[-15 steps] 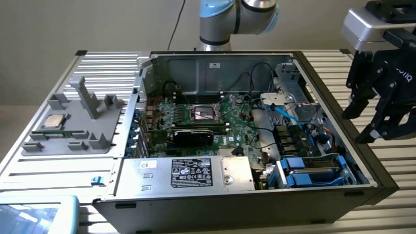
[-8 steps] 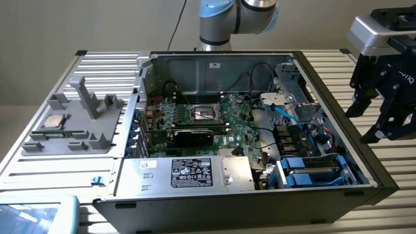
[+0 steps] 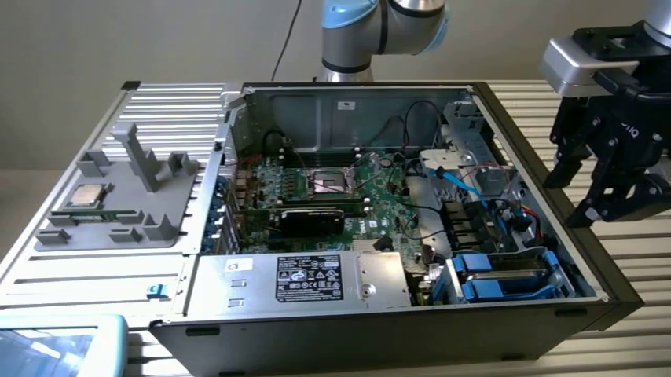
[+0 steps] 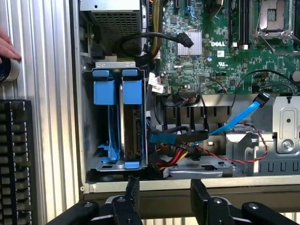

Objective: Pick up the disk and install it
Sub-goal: 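Insert the first disk wire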

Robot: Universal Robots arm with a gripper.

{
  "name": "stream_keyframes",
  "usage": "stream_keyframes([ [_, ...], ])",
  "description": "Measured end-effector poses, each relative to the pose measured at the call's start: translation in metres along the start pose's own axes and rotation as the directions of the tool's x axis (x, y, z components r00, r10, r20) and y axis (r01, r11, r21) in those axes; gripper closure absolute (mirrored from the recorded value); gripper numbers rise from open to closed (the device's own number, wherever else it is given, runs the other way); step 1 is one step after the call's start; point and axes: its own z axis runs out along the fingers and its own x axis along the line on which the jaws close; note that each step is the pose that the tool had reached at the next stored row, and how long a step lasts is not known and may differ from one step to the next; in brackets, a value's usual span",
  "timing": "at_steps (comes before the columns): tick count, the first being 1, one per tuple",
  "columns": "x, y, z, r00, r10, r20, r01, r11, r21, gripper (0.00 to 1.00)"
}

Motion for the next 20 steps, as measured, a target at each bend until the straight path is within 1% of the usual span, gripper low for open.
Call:
stream_keyframes([
  [2,-0.001,0.0025,0.0024,1.0000,0.000,0.0002,0.000,1.0000,0.0000,0.44],
  [5,-0.002,0.0050,0.0041,1.0000,0.000,-0.0002,0.000,1.0000,-0.0021,0.44],
  [9,-0.011,0.0085,0.0116,1.0000,0.000,-0.0001,0.000,1.0000,-0.0023,0.44],
  [11,-0.013,0.0109,0.0152,1.0000,0.003,-0.0002,-0.003,1.0000,-0.0022,0.44],
  [15,-0.014,0.0132,0.0223,0.9995,0.030,-0.0035,-0.030,0.9995,-0.0011,0.44],
  [20,-0.014,0.0164,0.0286,0.9980,0.063,-0.0047,-0.063,0.9980,0.0003,0.44],
])
